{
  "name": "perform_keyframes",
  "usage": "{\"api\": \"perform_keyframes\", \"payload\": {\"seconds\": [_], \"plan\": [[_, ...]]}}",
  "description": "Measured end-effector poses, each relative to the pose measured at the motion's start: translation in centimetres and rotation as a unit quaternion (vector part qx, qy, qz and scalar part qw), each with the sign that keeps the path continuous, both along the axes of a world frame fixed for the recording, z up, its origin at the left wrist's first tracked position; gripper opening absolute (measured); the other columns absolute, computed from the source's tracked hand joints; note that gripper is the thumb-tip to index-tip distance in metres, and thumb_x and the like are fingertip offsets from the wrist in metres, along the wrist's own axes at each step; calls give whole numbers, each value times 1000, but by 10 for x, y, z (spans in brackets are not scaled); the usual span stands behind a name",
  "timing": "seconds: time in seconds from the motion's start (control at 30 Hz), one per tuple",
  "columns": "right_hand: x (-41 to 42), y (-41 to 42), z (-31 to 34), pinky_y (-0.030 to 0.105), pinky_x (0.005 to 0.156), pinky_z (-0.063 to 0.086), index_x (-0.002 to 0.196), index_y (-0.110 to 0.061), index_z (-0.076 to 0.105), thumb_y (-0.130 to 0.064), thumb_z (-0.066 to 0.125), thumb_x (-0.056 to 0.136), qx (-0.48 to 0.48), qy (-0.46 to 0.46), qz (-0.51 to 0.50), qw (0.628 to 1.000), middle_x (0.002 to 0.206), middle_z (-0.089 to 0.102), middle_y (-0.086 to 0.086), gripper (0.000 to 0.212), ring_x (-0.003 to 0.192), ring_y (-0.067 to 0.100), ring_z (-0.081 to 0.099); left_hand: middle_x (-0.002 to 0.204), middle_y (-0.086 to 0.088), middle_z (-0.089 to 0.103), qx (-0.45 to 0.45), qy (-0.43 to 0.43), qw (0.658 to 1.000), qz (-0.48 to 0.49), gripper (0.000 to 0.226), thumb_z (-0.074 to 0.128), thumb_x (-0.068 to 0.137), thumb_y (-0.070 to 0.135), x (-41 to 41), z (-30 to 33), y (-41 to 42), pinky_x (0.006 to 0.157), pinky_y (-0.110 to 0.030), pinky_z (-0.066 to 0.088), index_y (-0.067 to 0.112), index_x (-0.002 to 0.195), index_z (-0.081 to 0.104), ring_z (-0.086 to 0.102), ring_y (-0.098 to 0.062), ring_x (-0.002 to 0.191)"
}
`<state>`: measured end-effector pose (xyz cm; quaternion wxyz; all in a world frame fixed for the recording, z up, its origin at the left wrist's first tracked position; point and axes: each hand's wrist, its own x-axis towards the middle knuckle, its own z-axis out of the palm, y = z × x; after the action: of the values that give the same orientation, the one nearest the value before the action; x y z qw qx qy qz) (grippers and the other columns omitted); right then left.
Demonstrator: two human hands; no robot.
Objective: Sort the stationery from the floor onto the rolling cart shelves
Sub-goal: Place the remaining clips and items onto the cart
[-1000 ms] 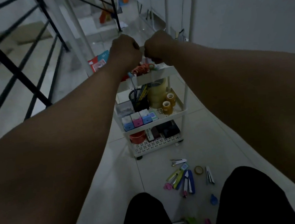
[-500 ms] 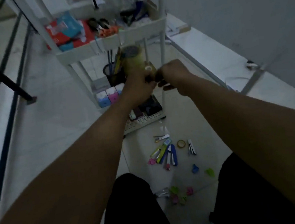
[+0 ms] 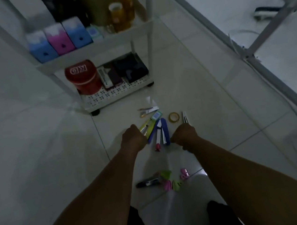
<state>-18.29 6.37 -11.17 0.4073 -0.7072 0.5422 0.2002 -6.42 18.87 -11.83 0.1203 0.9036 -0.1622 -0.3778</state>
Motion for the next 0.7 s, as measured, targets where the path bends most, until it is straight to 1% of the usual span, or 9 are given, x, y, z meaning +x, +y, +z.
{"api": "perform_keyframes", "payload": {"seconds": [0.1,0.2,0.3,0.37,0.43,0.5,0.57,0.67,0.7], "plan": [[-16,4,-25,38,85,54,116,2,54,-12,68,83,-37,51,23,998,118,59,20,39,107,32,61,133,-20,45,-3,-18,1000,12,59,67,84,21,-10,-24,6,95,-40,41,3,132,37,46,-36,121],[-36,16,-40,44,97,42,127,-7,46,-14,56,87,-148,85,75,982,132,44,18,43,123,35,42,137,-19,39,-33,-42,998,19,62,62,87,16,-23,-41,15,96,-43,39,7,141,31,40,-37,123],[-52,16,-48,50,95,39,139,-18,34,-22,58,88,-203,101,97,969,137,32,14,56,125,37,34,137,-16,37,-49,-73,996,7,61,60,89,15,-27,-51,19,93,-44,39,13,143,31,37,-34,123],[-59,12,-55,48,92,42,139,-18,32,-23,59,89,-194,96,100,971,135,33,14,57,123,36,36,132,-16,42,-49,-95,994,3,51,62,89,16,-28,-56,19,88,-44,40,9,134,39,40,-35,119],[-64,15,-61,43,89,44,136,-13,36,-18,56,90,-192,61,116,973,132,37,16,51,119,35,39,128,-19,46,-52,-93,994,21,45,65,88,17,-32,-59,19,86,-44,40,2,125,44,44,-37,117],[-65,22,-64,39,85,44,129,-9,44,-10,50,92,-207,29,155,966,126,44,16,38,113,32,43,127,-22,49,-56,-83,994,44,50,66,86,18,-39,-60,19,90,-43,40,-4,126,43,46,-38,117],[-65,28,-62,39,85,44,123,-8,49,-3,46,90,-229,19,154,961,121,48,16,34,111,31,44,125,-23,51,-62,-68,993,66,58,67,84,16,-47,-56,20,90,-44,43,-6,129,39,49,-39,114],[-70,27,-55,46,89,43,122,-13,50,-3,46,87,-295,83,101,946,121,49,13,36,112,34,43,123,-20,52,-58,-53,985,155,63,66,80,21,-64,-45,21,89,-48,49,-1,130,34,51,-37,113],[-74,25,-53,47,90,42,122,-14,49,-5,47,88,-307,112,89,941,121,48,13,36,113,35,42,124,-18,52,-47,-55,984,160,64,64,81,24,-73,-42,22,89,-48,49,2,132,33,50,-36,113]]}}
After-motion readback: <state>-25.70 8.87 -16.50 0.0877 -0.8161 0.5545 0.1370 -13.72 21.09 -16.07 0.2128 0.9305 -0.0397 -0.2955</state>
